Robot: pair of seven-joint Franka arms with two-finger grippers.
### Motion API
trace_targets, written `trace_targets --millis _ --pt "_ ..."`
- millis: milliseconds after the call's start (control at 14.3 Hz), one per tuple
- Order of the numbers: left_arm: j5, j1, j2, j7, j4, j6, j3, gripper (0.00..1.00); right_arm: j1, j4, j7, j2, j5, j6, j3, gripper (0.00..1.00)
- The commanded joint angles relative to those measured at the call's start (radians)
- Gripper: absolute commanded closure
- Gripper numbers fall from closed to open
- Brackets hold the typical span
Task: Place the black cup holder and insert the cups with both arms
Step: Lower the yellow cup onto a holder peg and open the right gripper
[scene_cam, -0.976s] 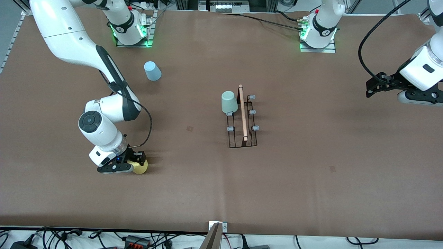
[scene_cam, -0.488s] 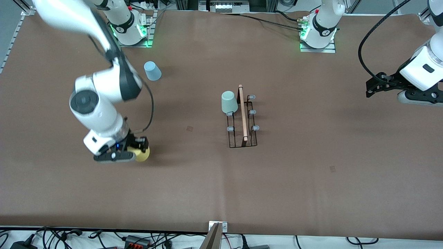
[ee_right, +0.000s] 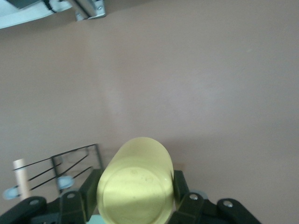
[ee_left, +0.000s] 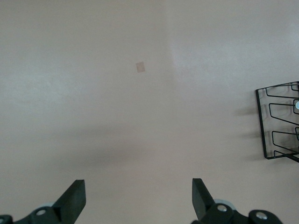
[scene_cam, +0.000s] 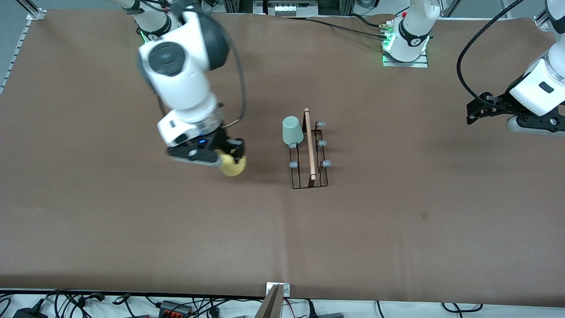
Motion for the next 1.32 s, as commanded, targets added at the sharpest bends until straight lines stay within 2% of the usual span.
trace_targets --millis 0,209,906,1255 --pt "0.005 0.010 -0.008 -0.001 -0.001 -0.009 -0.011 0.00 0.066 0.123 0.111 0.103 0.007 0.000 -0.005 0.86" --pt "0.005 0.009 -0.008 -0.001 -0.001 -0.009 -0.011 0.00 0.129 0.209 0.168 0.172 0.000 0.003 -0.006 0.86" --pt "0.005 0.009 -0.008 -0.001 -0.001 -0.009 -0.011 0.00 0.174 0.208 0.180 0.253 -0.010 0.132 -0.009 0.84" --pt "0.005 0.009 -0.008 -0.001 -0.001 -0.009 -0.011 0.00 0.179 0.206 0.196 0.281 -0.036 0.139 -0.009 0.82"
